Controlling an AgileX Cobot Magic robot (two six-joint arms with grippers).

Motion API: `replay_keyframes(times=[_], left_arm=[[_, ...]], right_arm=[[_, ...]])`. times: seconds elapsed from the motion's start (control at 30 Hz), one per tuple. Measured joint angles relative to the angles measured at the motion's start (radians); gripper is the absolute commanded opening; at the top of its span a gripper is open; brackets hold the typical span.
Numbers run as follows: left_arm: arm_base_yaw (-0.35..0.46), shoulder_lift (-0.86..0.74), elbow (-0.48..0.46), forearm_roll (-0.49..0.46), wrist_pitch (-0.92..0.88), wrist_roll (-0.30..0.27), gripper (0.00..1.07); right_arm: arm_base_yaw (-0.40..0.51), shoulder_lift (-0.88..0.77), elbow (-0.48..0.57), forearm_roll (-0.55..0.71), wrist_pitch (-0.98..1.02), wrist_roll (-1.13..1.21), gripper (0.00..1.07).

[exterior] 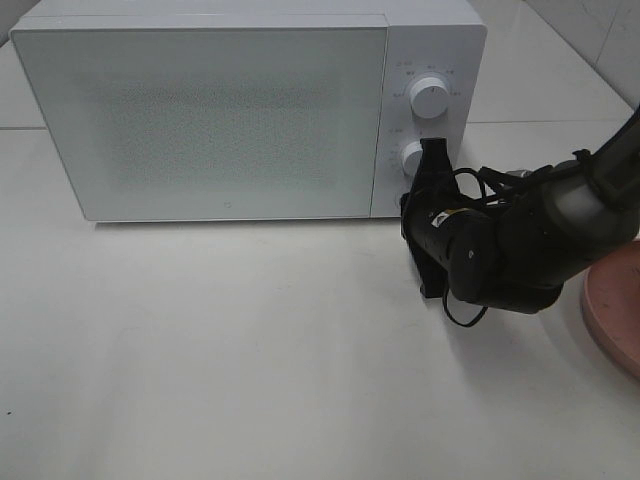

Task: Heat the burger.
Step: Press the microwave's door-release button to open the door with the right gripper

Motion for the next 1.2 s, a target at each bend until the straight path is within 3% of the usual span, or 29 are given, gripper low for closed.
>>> replay_keyframes(times=[1.2], left_arm=[[0.000, 0.000, 0.000, 0.000, 0.000, 0.000, 0.98]], right_arm=[[-0.043, 0.052, -0.060, -0.053, 0.011, 0.020, 0.00]])
